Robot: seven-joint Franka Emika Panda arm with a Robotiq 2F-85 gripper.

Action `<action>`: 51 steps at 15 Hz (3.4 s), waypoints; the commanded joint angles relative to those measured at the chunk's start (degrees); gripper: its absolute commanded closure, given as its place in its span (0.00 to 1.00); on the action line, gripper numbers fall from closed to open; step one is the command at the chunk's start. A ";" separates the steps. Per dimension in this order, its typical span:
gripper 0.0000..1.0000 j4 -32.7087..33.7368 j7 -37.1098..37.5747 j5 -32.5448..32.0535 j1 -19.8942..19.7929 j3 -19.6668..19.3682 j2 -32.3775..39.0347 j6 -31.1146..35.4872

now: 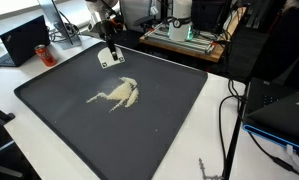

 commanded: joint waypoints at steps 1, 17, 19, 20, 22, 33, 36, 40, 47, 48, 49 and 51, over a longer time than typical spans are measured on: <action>0.99 -7.24 1.49 -0.09 4.20 -0.98 -9.31 6.42; 0.99 -15.40 38.02 -43.30 15.59 7.04 -23.36 31.20; 0.99 -14.70 44.17 -50.98 15.83 7.68 -23.01 31.19; 0.99 -14.43 46.45 -55.56 15.79 8.07 -22.52 31.84; 0.99 -12.73 47.59 -63.39 15.81 8.45 -21.89 29.56; 0.99 -8.23 33.62 -60.60 19.47 8.52 -18.18 25.50; 0.99 -4.85 30.07 -60.81 20.45 9.24 -15.12 23.86; 0.99 -0.99 31.71 -62.15 20.37 10.00 -9.84 23.88; 0.99 1.81 35.21 -63.44 19.69 9.98 -1.72 27.54; 0.99 2.09 36.46 -64.27 20.03 9.58 -0.66 28.35; 0.99 2.33 38.19 -65.51 20.56 8.84 0.37 29.23; 0.99 2.74 39.97 -66.38 20.77 8.48 1.90 30.19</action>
